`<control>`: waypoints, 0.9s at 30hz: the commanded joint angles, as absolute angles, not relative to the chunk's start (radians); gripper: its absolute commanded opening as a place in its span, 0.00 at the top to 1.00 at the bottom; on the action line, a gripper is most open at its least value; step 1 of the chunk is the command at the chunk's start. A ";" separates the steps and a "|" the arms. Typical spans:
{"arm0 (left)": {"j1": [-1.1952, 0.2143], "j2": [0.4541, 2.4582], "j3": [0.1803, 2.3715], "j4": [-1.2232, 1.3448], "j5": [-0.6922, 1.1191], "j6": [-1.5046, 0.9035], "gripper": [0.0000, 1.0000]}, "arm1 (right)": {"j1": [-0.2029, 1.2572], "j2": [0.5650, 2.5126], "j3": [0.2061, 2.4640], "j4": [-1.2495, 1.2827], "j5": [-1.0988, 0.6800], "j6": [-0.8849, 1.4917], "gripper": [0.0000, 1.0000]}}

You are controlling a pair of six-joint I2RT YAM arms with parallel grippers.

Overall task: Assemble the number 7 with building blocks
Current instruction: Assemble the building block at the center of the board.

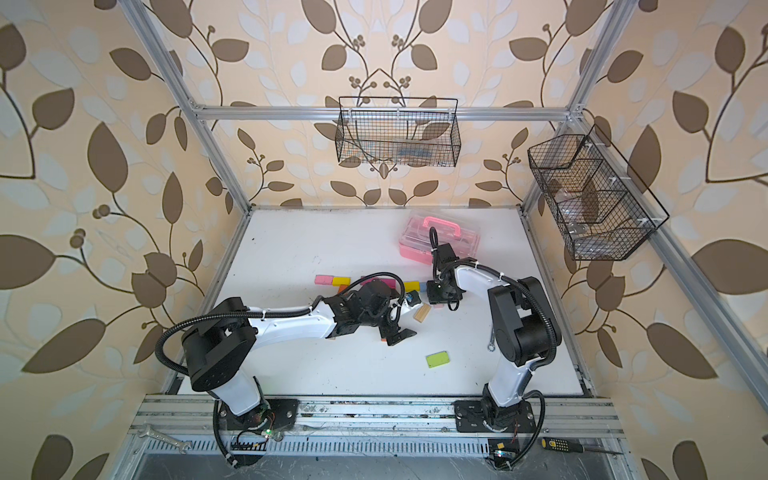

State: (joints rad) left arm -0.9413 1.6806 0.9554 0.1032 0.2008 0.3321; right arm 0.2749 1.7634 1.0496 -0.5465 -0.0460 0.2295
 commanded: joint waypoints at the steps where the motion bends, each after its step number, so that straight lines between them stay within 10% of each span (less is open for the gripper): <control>1: -0.936 1.657 0.937 0.130 0.221 0.317 0.01 | 0.270 1.753 1.025 -0.562 -0.074 0.243 0.48; 11: -0.931 1.500 0.850 0.133 0.178 0.229 0.01 | 0.236 1.362 0.936 -0.541 -0.147 0.304 0.35; 15: -0.928 1.402 0.804 0.136 0.151 0.175 0.01 | 0.219 1.148 0.859 -0.536 -0.094 0.386 0.00; 27: -0.925 1.279 0.814 -0.014 0.159 -0.153 0.01 | 0.240 0.858 0.614 -0.703 -0.124 0.936 0.11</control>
State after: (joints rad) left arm -0.9344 1.3132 0.7963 0.0261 0.1322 -0.0303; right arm 0.1932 0.9234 0.6823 -0.6197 -0.1642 0.6891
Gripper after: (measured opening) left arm 0.989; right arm 0.894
